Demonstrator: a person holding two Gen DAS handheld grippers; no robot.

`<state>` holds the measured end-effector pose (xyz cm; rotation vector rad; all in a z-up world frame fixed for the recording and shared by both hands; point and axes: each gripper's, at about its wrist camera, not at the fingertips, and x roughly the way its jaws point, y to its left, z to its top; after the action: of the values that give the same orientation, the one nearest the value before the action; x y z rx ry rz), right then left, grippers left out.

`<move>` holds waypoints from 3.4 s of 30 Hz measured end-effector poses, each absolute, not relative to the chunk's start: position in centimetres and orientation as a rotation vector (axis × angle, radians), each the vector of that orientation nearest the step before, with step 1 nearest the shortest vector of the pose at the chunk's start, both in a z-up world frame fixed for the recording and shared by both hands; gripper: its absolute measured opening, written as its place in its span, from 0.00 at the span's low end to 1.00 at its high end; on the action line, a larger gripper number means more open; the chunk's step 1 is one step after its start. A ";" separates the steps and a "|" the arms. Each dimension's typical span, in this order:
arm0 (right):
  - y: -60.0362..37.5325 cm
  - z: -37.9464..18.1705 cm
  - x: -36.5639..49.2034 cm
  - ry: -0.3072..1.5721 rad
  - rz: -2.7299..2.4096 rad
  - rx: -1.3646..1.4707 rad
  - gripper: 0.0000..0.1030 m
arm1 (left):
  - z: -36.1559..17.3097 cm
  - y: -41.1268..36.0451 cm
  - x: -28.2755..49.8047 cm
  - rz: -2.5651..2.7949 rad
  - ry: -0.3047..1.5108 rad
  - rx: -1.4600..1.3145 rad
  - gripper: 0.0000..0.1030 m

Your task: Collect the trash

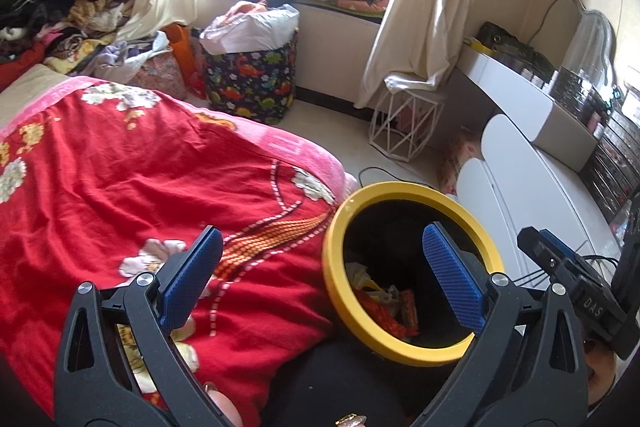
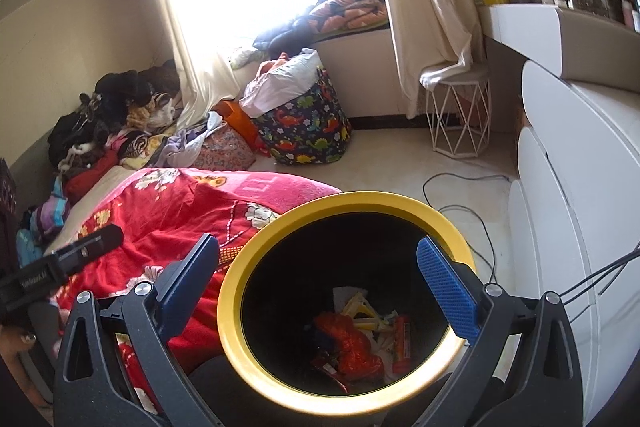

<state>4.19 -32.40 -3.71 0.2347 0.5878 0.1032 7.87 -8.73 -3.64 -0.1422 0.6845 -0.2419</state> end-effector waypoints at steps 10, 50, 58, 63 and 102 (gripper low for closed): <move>-30.4 -3.1 2.6 0.506 0.119 0.158 0.94 | -3.6 -6.1 6.4 -0.171 0.653 -0.153 0.89; -28.7 -3.3 -3.0 0.204 0.004 0.076 0.94 | -2.7 -5.7 2.0 -0.092 0.443 -0.064 0.89; -28.8 -3.7 -3.1 0.211 -0.005 0.082 0.94 | -2.7 -5.7 2.0 -0.090 0.442 -0.065 0.89; -28.8 -3.8 -3.1 0.212 -0.004 0.082 0.94 | -2.7 -5.7 2.0 -0.089 0.443 -0.064 0.89; -29.1 -3.6 -2.9 0.214 -0.004 0.087 0.94 | -2.8 -5.4 1.9 -0.085 0.443 -0.062 0.89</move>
<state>-2.92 -29.12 -3.61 0.0870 0.2145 -0.0043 1.95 -5.36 -2.79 -0.0616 0.4434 -0.0850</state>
